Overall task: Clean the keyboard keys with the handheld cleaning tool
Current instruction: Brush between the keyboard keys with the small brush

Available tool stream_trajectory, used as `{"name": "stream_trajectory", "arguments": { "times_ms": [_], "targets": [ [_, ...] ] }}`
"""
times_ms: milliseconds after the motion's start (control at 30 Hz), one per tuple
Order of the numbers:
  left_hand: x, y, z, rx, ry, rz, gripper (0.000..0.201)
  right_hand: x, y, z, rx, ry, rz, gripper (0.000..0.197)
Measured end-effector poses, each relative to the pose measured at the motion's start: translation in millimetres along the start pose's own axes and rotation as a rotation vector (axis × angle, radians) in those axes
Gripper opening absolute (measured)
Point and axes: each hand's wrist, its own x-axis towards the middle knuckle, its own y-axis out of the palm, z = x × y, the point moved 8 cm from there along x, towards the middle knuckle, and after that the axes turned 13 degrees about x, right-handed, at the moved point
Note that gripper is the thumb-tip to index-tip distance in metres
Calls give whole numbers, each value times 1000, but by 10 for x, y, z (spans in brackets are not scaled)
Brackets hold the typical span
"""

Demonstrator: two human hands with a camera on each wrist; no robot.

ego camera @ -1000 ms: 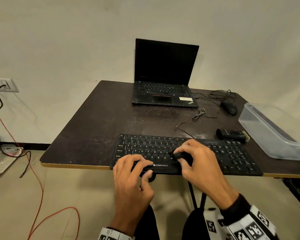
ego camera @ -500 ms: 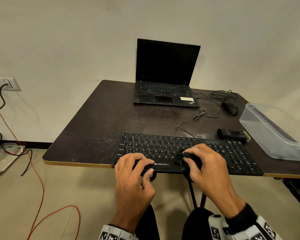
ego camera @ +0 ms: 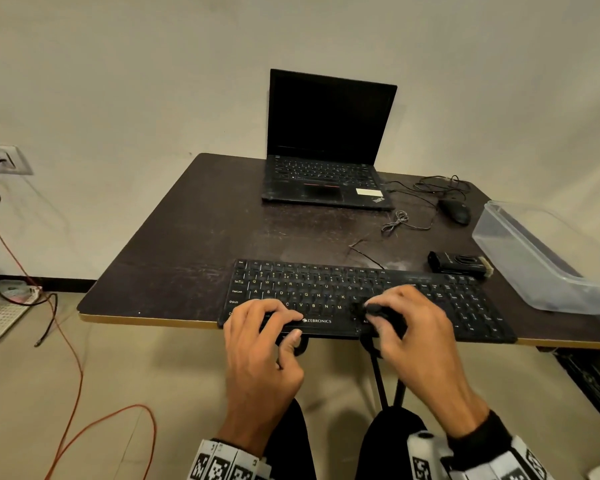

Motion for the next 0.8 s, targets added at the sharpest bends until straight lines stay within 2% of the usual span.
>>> {"name": "stream_trajectory", "arguments": {
  "times_ms": [67, 167, 233, 367, 500, 633, 800],
  "targets": [
    [-4, 8, -14, 3, 8, 1, 27, 53, -121, -92, -35, 65, -71, 21],
    [-6, 22, -4, 5, 2, 1, 27, 13, 102, 122, -27, -19, 63, 21],
    [-4, 24, -1, 1, -6, 3, 28, 42, 172, 127, -17, -17, 116, 19],
    [-9, 19, -19, 6, 3, 3, 28, 300, 64, -23, -81, 111, 28, 13],
    [-9, 12, -5, 9, -5, -5, 28, 283, 399, 193, -33, 58, 182, 13],
    [-1, -1, -24, -2, 5, 3, 25, 474, 181, -46, -106, 162, 31, 11],
    [-6, 2, -15, -5, -5, -3, 24, 444, 383, 104, -96, 112, 174, 12]
  ]
}}
